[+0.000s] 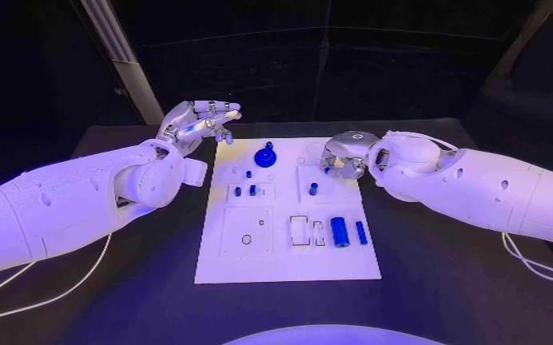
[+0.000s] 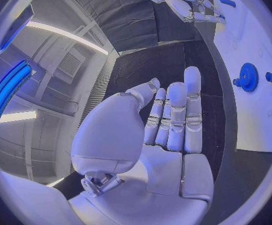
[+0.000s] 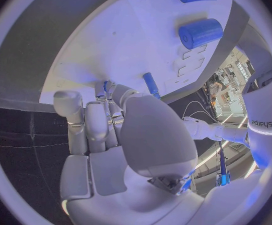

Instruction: Assemble the parts on the task board

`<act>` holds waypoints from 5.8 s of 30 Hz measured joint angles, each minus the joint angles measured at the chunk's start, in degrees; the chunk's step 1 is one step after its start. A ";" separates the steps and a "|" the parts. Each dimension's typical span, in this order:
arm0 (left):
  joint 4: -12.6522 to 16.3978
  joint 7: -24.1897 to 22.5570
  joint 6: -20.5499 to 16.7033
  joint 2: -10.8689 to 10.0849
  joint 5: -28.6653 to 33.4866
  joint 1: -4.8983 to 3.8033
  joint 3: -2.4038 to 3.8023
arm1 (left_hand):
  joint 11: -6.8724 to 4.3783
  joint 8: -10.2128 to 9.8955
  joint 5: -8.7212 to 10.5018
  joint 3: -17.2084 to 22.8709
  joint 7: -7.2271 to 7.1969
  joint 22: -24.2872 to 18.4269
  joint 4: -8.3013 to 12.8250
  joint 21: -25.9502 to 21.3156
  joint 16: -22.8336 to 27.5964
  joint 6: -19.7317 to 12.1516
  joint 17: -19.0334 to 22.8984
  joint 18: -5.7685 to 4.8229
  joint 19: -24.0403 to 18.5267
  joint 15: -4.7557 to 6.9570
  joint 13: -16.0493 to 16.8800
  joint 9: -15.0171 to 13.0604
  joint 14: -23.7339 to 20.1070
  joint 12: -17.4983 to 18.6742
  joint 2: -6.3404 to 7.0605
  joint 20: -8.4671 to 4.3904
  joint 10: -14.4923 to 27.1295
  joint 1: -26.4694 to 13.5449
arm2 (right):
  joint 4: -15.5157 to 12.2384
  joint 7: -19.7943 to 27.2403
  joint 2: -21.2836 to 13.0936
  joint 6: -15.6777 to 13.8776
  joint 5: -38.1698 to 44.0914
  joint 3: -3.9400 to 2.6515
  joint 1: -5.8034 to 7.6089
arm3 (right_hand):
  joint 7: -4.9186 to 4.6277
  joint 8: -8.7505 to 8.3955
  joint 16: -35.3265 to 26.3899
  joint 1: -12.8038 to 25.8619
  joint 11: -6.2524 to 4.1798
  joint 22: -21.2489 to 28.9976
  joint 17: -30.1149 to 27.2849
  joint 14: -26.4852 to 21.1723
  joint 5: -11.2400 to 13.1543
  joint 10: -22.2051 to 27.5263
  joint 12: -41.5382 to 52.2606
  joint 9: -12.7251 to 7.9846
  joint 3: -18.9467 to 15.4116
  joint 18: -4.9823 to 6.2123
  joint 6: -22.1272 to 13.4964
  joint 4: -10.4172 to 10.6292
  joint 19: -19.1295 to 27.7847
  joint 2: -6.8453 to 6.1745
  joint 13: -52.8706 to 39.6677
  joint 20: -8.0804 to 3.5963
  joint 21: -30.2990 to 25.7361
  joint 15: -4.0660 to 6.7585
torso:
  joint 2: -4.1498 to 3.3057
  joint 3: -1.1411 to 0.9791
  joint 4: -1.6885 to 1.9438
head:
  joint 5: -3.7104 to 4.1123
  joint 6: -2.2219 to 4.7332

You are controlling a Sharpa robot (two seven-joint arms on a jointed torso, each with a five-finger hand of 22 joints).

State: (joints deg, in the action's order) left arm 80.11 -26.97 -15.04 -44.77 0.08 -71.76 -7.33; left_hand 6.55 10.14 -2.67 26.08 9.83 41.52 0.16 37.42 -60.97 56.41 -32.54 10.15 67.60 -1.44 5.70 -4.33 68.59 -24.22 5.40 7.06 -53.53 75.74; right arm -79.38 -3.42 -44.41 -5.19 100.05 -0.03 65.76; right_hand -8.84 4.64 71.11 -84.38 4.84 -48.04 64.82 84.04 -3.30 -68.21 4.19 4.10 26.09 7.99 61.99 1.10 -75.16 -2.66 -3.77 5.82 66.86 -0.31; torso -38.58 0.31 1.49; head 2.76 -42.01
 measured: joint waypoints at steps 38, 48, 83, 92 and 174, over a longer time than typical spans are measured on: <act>0.01 0.14 0.00 -0.59 0.08 0.00 0.00 | -0.21 0.20 0.00 -0.31 -0.02 -0.26 0.31 -0.31 0.22 -0.43 0.67 -0.01 0.00 0.01 -0.06 0.00 -0.41 -0.24 0.00 0.00 0.61 0.00 | -7.68 -1.47 -5.39 -7.39 0.90 0.19 -0.44 | 0.15 -0.06 0.44 2.22 -0.34 -1.75 0.12 -0.01 0.10 -0.90 -0.05 0.13 3.26 0.02 0.86 -1.22 -0.20 -1.25 -0.01 -0.20 1.11 0.42 | 0.05 0.05 0.01 | 0.36 -0.21; -0.07 0.14 0.00 -0.57 0.09 0.00 0.00 | 0.00 0.20 0.00 -0.46 -0.02 -0.25 0.16 -0.31 0.22 -0.43 0.84 -0.01 0.00 -0.20 -0.05 0.00 -0.62 -0.24 0.00 0.00 0.82 0.00 | -12.51 0.11 -5.82 -9.73 -3.59 0.17 -0.43 | 0.15 -0.06 0.68 2.21 -0.33 -2.36 0.35 -0.01 0.10 -0.90 -0.05 0.12 3.82 0.02 0.86 -1.48 -0.40 -1.25 0.00 -0.41 1.67 0.42 | 0.09 0.03 0.04 | -0.07 -0.23; -2.05 0.23 0.16 1.51 0.12 -0.07 0.02 | -0.20 0.17 0.00 -0.62 0.19 -0.38 0.33 -0.31 0.22 -0.63 1.09 -0.01 0.00 -0.20 -0.05 0.01 -0.61 -0.24 0.00 0.00 1.02 0.00 | -11.21 4.10 7.28 -8.85 -6.40 0.28 -6.56 | 0.00 -0.06 0.89 2.44 -0.33 -2.65 0.36 -0.01 -0.40 -0.89 -0.05 -0.01 4.31 0.02 1.01 -1.66 -0.40 -1.48 0.00 -0.40 1.90 0.42 | -0.03 0.07 0.02 | -7.42 -2.83; -2.00 0.28 0.21 1.55 0.12 -0.07 0.02 | 0.01 0.39 0.00 -0.62 0.18 -0.43 0.32 -0.55 0.22 -0.63 1.16 -0.01 0.00 -0.20 -0.10 0.01 -0.61 -0.47 0.00 0.00 1.22 0.00 | -10.52 3.76 7.98 -7.88 -4.96 0.27 -6.83 | 0.03 -0.36 0.89 2.45 -0.33 -2.64 0.36 -0.01 -0.39 -0.89 -0.05 0.05 4.47 0.02 0.98 -1.82 -0.40 -1.47 0.00 -0.40 1.90 0.42 | -0.02 0.05 0.01 | -7.48 -3.20; -1.93 0.62 0.51 1.25 0.14 -0.16 0.03 | -0.19 0.61 0.00 -0.78 0.18 -0.58 0.49 -0.55 0.22 -0.63 1.36 -0.02 0.00 -0.02 -0.09 0.01 -0.85 -0.83 -0.22 0.00 1.43 0.22 | -10.95 4.05 7.37 -7.76 -2.77 0.36 -7.29 | -1.50 -0.87 0.12 8.36 1.92 0.33 -2.05 -0.10 -2.45 6.71 0.18 -0.34 -2.03 0.02 -6.10 -1.05 0.94 -5.51 0.05 0.93 0.57 -0.72 | 0.03 0.03 -0.03 | -7.06 -3.58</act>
State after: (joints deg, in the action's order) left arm 78.18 -26.35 -14.53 -43.52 0.22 -71.92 -7.30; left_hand 6.36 10.75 -2.67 25.30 10.01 40.94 0.64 36.88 -60.75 55.79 -31.18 10.13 67.60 -1.46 5.62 -4.32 67.74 -25.05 5.18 7.06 -52.10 75.96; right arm -90.32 0.63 -37.04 -12.96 97.29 0.33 58.47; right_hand -10.34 3.77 71.23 -76.02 6.76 -47.71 62.77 83.95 -5.76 -61.50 4.37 3.76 24.06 8.01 55.89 0.05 -74.23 -8.17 -3.72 6.75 67.43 -1.03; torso -38.55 0.34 1.46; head -4.31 -45.59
